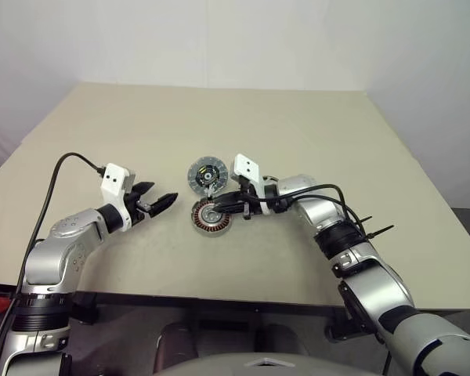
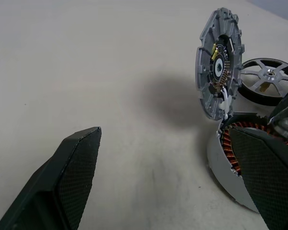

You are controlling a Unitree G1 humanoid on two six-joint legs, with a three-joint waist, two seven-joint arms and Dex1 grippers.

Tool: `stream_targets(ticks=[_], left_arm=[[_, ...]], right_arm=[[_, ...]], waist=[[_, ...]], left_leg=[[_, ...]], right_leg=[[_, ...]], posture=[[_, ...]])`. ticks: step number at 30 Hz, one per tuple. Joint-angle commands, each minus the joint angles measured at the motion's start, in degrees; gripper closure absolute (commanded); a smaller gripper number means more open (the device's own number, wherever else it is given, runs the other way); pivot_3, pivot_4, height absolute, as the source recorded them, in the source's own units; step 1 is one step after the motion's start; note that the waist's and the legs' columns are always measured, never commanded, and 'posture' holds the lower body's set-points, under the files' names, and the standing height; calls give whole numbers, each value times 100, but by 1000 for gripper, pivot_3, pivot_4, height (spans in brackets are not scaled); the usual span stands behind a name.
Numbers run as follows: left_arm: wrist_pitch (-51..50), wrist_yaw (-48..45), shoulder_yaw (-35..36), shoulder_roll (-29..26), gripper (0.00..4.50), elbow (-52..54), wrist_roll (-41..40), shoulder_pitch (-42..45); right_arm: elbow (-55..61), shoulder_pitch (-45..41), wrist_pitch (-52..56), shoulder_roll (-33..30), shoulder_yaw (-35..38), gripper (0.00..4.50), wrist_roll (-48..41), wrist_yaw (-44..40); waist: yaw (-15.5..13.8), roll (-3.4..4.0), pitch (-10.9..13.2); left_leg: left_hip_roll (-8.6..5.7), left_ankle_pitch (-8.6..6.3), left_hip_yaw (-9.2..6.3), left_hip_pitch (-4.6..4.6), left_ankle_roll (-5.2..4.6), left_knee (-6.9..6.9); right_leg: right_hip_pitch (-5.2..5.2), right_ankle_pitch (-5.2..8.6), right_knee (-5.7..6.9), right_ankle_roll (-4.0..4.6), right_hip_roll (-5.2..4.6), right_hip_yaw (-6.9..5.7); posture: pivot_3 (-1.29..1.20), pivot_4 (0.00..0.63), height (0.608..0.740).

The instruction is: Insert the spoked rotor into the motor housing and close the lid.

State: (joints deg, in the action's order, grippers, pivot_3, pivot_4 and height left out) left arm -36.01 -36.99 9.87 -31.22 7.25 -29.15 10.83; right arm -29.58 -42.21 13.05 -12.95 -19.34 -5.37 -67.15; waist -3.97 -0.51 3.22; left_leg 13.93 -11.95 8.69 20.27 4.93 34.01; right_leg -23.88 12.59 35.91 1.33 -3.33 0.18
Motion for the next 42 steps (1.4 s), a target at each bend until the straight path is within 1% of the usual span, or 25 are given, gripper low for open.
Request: stream_targets(ticks=[1,6,9,12,17,25,30,36,42], left_arm=[[87,-2,167,-52,0,192,-53,21],[85,1,170,-55,0,191,-52,18],[92,8,171,-58,0,198,-45,15],[95,9,182,-67,0,200,-43,10],[89,8,192,-73,0,212,-39,-1],[109,-11,173,-70,0,170,-21,27],[123,-18,162,-68,0,153,-9,44],[137,-19,163,-75,0,141,9,50],[144,-11,166,-76,0,123,20,70]], right_arm=[[89,-131,-55,83,-11,3908,48,51],[-76,-178,-41,228,-6,3908,78,120],[-441,-229,-164,320,-3,3908,166,220],[-705,-264,-292,349,5,3908,251,258],[-827,-255,-387,354,15,3908,290,259],[-649,-171,-373,257,29,3908,274,180],[-736,-140,-455,202,17,3908,319,183],[-681,-100,-342,147,-22,3908,277,-62],[-579,-33,-608,156,-15,3908,323,8]], waist=[[0,0,0],[1,0,0],[4,1,0],[4,1,0],[4,2,1],[3,2,1],[3,2,1],[-7,2,1],[-7,2,1]], left_leg=[[0,1,-2,0,2,0],[1,4,-11,-4,8,0],[2,6,-13,-6,11,0],[2,7,-14,-6,12,0],[4,8,-16,-25,14,0],[5,9,-20,-35,15,1],[5,9,-21,-34,16,1],[4,9,-21,-32,16,2],[5,9,-21,-28,15,1]], right_leg=[[1,0,0,0,0,-1],[12,0,0,1,0,-2],[15,0,1,1,0,-3],[17,0,1,2,-1,-4],[38,-1,1,2,-1,-5],[55,-1,-1,4,-3,-9],[55,-1,-1,4,-3,-10],[57,-1,-3,4,-5,-11],[57,-1,-9,4,-6,-14]], posture=[[0,0,740],[0,0,740],[0,0,740],[0,0,740],[0,0,740],[0,0,740],[0,0,740],[0,0,740],[0,0,740]])
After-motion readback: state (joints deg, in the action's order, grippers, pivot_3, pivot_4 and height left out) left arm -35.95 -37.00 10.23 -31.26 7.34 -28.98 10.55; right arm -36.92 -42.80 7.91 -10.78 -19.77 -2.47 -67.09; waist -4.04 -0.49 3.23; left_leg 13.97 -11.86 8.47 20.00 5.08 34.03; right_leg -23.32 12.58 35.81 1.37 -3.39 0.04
